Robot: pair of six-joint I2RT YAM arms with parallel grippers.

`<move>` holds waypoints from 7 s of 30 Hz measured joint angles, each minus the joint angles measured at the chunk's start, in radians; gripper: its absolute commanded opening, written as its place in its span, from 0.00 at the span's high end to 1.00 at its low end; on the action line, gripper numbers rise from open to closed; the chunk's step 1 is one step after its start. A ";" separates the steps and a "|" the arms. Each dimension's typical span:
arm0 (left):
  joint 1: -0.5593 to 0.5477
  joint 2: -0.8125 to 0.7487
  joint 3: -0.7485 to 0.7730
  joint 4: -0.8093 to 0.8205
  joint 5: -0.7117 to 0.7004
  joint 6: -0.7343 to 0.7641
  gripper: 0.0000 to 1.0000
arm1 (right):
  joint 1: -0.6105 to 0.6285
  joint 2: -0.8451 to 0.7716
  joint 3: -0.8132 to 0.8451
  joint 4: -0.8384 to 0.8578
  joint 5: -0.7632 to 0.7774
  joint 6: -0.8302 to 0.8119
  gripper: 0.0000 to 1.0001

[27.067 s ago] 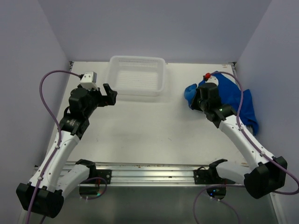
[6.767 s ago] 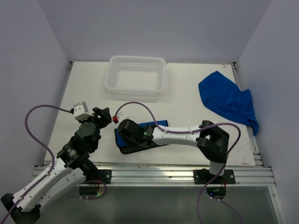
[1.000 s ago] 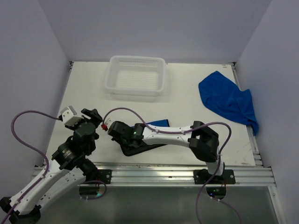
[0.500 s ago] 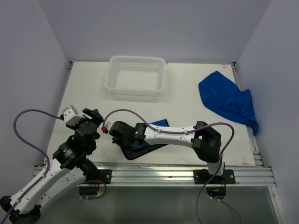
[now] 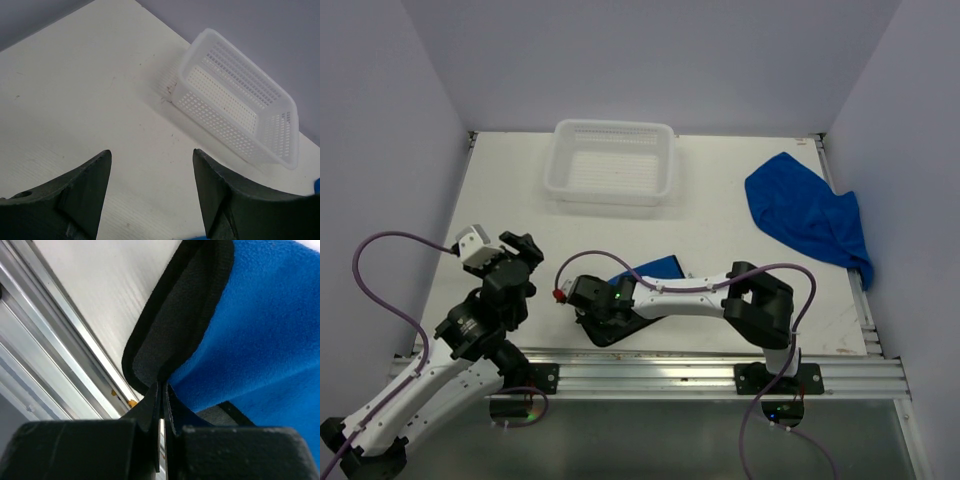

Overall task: Roll the towels
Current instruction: Fold the towel

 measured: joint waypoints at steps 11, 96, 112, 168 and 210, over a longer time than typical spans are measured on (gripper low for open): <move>0.000 0.029 0.000 0.010 0.060 0.001 0.30 | 0.017 0.000 -0.066 0.105 -0.058 0.050 0.94; -0.183 0.287 -0.546 0.538 0.671 -0.367 1.00 | 0.000 -0.328 -0.599 0.651 0.033 0.394 0.46; -0.190 0.280 -0.537 0.515 0.652 -0.357 1.00 | -0.350 -0.693 -0.672 0.268 0.255 0.405 0.60; -0.197 0.276 -0.531 0.507 0.655 -0.288 1.00 | -0.687 -0.403 -0.592 0.268 0.214 0.501 0.87; -0.198 0.275 -0.531 0.508 0.657 -0.287 1.00 | -0.753 -0.344 -0.474 0.172 0.266 0.439 0.97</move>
